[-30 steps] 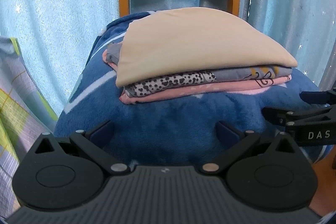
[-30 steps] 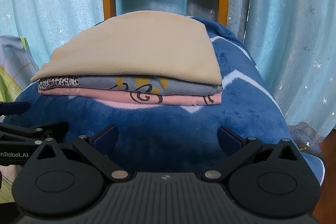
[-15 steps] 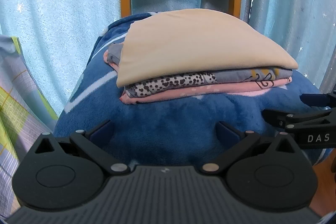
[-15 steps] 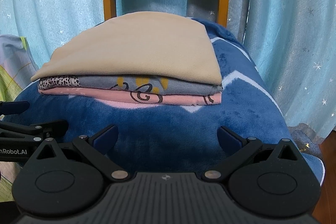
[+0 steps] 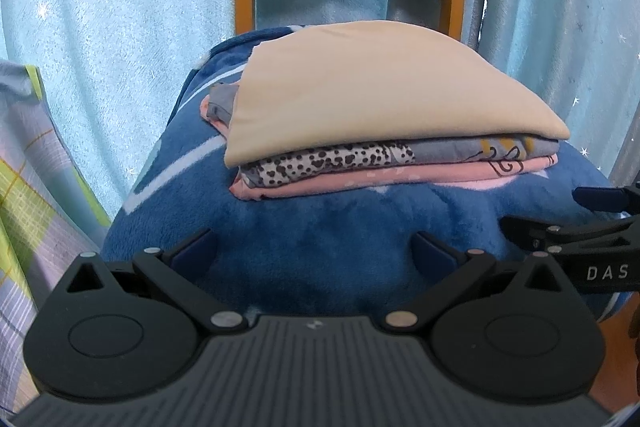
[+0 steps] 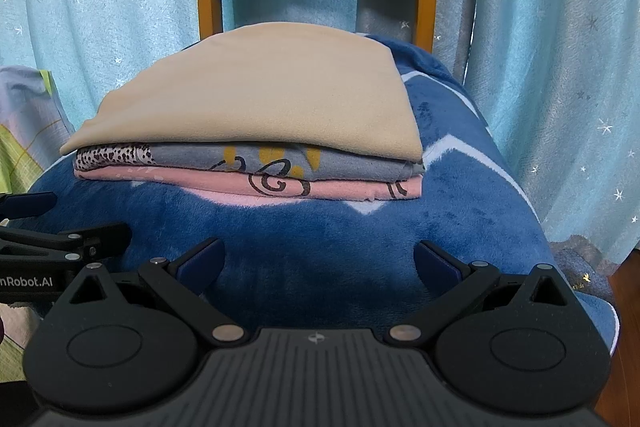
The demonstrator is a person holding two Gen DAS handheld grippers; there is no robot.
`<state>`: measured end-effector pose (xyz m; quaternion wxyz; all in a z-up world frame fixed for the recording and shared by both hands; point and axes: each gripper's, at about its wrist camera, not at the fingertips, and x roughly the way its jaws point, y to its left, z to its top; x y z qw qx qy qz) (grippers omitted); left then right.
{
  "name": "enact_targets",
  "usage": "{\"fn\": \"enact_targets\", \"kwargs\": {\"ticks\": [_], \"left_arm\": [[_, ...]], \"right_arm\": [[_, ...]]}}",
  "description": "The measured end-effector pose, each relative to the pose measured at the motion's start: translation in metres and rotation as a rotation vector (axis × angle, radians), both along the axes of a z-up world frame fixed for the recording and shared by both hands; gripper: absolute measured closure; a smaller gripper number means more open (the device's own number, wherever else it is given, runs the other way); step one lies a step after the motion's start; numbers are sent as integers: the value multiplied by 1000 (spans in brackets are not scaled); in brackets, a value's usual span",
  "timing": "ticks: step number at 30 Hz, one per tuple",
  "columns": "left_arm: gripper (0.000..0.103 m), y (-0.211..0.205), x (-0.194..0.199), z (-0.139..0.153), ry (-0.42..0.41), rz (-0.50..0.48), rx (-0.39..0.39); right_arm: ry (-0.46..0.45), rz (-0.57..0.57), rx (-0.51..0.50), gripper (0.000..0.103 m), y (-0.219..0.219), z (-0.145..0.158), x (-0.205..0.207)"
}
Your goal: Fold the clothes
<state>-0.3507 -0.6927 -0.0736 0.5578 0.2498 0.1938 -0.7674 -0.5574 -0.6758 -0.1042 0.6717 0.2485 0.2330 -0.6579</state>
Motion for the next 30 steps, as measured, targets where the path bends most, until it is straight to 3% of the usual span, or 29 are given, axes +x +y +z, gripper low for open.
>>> {"fn": "enact_targets", "kwargs": {"ticks": [15, 30], "left_arm": [[1, 0, 7, 1, 39, -19, 6], [0, 1, -1, 0, -1, -6, -10]], "right_arm": [[0, -1, -1, 0, 0, 0, 0], [-1, -3, 6, 0, 0, 3, -1]]}}
